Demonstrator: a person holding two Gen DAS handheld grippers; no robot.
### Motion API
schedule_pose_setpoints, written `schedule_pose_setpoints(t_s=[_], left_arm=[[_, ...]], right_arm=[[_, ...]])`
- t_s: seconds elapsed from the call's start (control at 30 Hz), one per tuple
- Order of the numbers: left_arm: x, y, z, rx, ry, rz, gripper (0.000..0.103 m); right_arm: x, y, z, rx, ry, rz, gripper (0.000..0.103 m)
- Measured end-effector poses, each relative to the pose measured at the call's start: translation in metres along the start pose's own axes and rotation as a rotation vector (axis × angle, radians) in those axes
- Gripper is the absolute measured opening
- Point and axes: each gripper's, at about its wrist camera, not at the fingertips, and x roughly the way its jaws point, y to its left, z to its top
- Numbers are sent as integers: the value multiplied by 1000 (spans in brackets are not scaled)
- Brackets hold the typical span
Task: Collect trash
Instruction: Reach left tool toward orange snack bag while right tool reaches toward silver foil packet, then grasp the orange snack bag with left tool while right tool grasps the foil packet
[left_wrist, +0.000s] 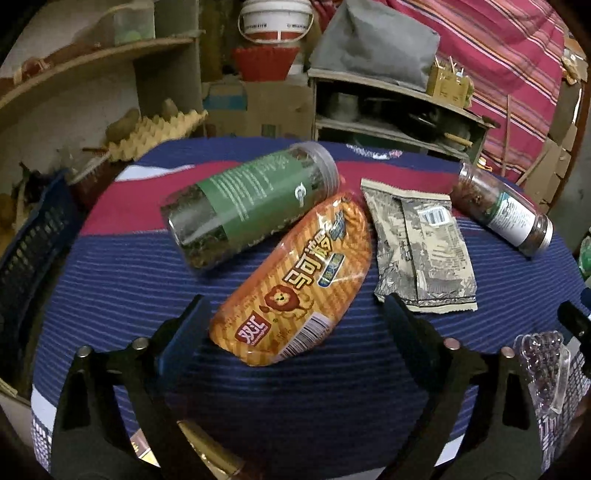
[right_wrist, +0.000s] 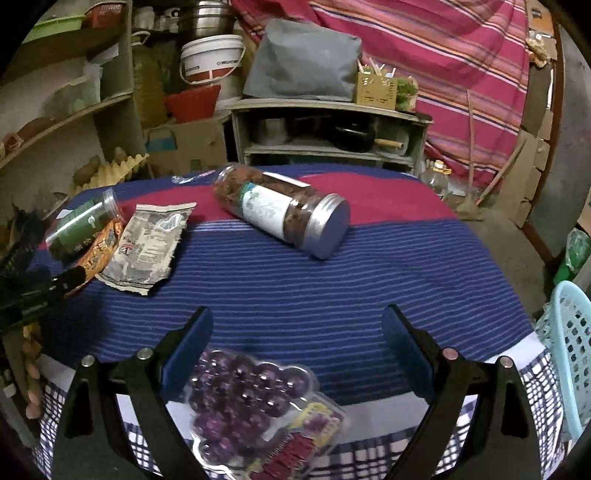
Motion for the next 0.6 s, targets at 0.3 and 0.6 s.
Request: schedule_pose_setpoints(t_s=[0.3,0.6], left_arm=[[13,-6,-2,36,65,-36,58],[11,13,-4,-63,51,-113,0]], right_arm=[[5,24,1,-47,8,36,91],[8,39,5,-79,17,47,90]])
